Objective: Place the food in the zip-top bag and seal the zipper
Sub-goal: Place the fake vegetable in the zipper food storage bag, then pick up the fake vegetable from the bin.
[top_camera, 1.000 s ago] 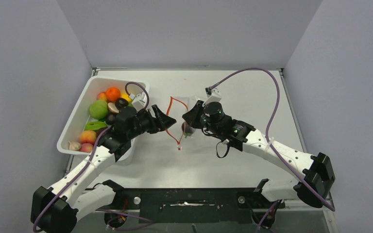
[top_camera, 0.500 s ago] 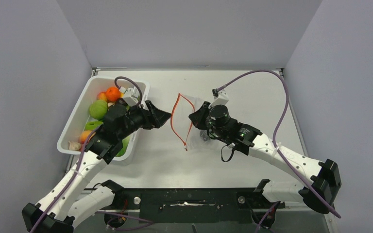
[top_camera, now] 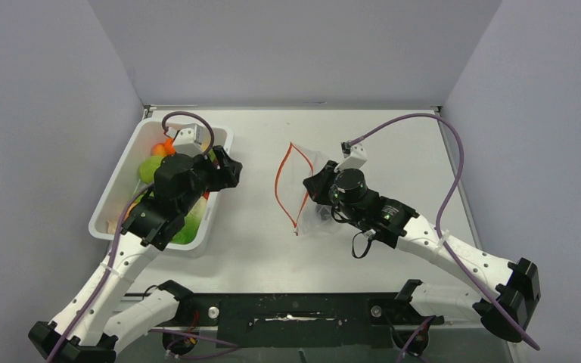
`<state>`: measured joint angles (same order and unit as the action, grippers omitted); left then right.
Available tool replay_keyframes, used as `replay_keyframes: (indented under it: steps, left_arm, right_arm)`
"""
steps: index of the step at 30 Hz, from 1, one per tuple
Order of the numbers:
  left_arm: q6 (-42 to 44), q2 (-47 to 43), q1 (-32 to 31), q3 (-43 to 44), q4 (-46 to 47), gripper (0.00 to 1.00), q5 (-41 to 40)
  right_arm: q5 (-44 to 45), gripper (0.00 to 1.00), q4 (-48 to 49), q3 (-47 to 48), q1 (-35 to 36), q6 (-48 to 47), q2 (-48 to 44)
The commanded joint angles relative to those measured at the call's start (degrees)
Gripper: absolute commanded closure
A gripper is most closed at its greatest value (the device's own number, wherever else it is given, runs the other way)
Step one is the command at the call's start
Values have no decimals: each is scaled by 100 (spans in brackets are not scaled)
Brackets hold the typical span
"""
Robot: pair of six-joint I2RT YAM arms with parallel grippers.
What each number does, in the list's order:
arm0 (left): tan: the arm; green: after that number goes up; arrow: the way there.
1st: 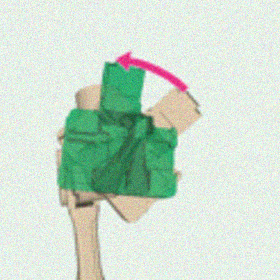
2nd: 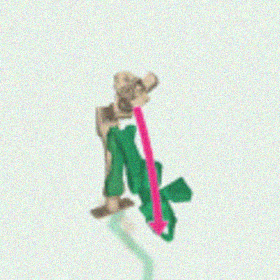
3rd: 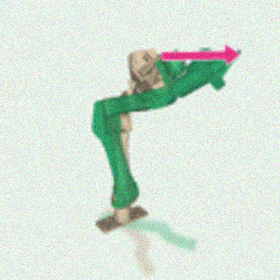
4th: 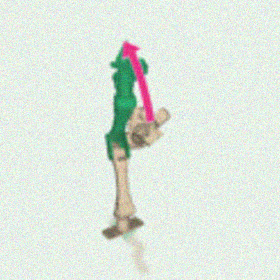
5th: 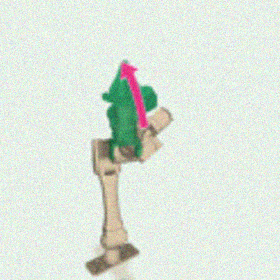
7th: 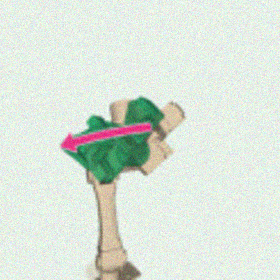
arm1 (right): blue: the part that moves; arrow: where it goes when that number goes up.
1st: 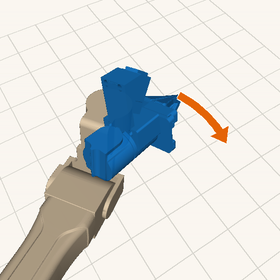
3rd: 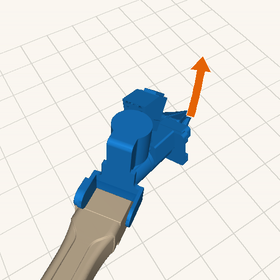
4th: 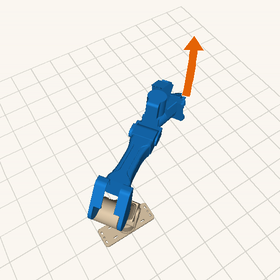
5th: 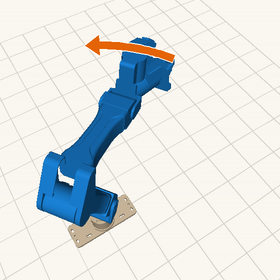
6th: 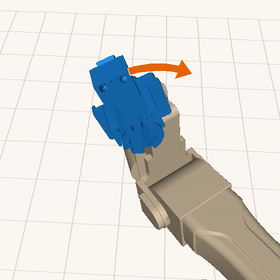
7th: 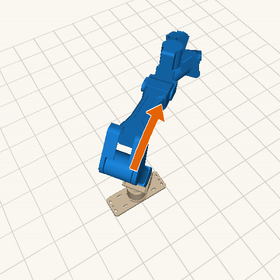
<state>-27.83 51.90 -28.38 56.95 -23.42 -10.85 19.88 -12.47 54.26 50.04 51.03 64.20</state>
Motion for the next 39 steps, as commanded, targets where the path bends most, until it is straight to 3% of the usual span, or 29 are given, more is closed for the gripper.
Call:
replay_keyframes:
  steps: [1,12,19,23,26,31,39]
  left_arm:
    - [402,105,339,312,-285,27,-1046]
    - [283,965,2694,203,76,38,235]
    - [422,1802,3348,-109,753,39,445]
    - [289,2390,3949,-190,1433,44,1422]
    - [1,2767,4077,-31,1723,50,1576]
    - [-178,3403,4086,403,1430,50,1245]
    - [-242,3883,4120,397,1646,62,1117]
  right_arm:
    - [278,100,162,-59,49,-92,-252]
    - [306,100,143,-162,58,-85,-521]
    - [327,100,87,-184,76,-71,-636]
    - [366,100,95,-268,92,-75,-718]
    - [384,100,104,-301,96,-84,-749]
    - [376,100,87,-274,100,-134,-792]
    - [518,100,43,-287,100,-174,-899]
